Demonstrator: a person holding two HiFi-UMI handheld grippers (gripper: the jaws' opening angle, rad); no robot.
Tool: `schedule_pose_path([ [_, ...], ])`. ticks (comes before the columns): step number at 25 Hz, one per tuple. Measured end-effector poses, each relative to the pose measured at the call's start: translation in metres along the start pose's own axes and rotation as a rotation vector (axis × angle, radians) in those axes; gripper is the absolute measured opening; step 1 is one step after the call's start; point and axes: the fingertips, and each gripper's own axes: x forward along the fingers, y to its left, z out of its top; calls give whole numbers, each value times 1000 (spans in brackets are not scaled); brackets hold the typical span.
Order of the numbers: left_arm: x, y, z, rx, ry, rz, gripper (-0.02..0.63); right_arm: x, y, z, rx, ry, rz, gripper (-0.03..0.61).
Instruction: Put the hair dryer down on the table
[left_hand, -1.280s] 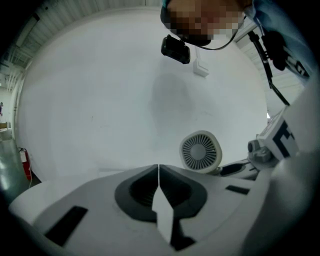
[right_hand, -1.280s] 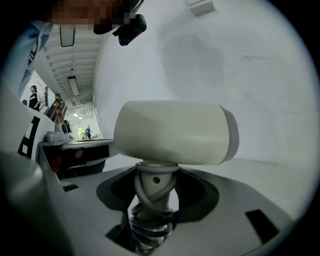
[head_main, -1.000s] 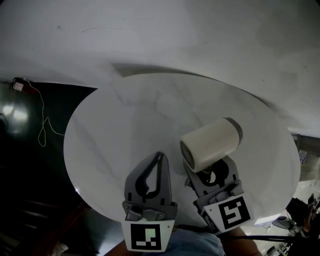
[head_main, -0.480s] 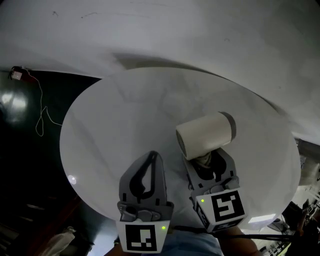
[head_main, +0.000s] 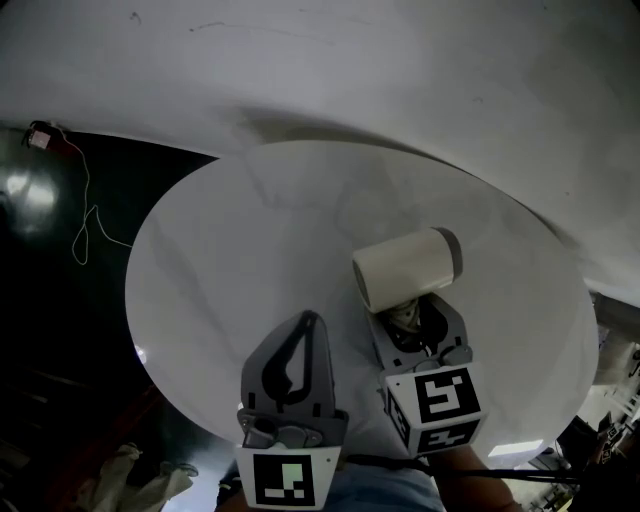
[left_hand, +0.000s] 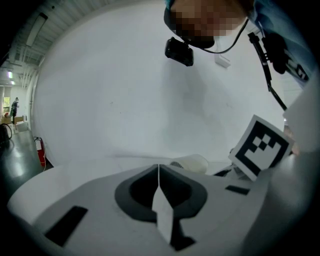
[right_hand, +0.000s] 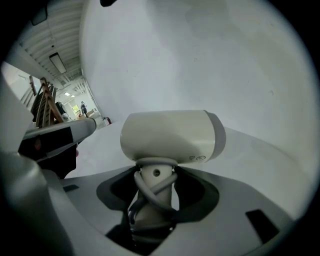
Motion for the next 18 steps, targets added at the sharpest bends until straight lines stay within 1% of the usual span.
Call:
schedule_pose_path([
  [7,-12,12,5,-17,-5,38,12,18,-11,-6,58,98,-18,221],
  [13,-19,20,8,-24,-15,56,12,23,-7,-5,45,107,-7,229],
  [18,-30,19,16,-21,-37,61,12,17,0,-2,62,72,35,285],
])
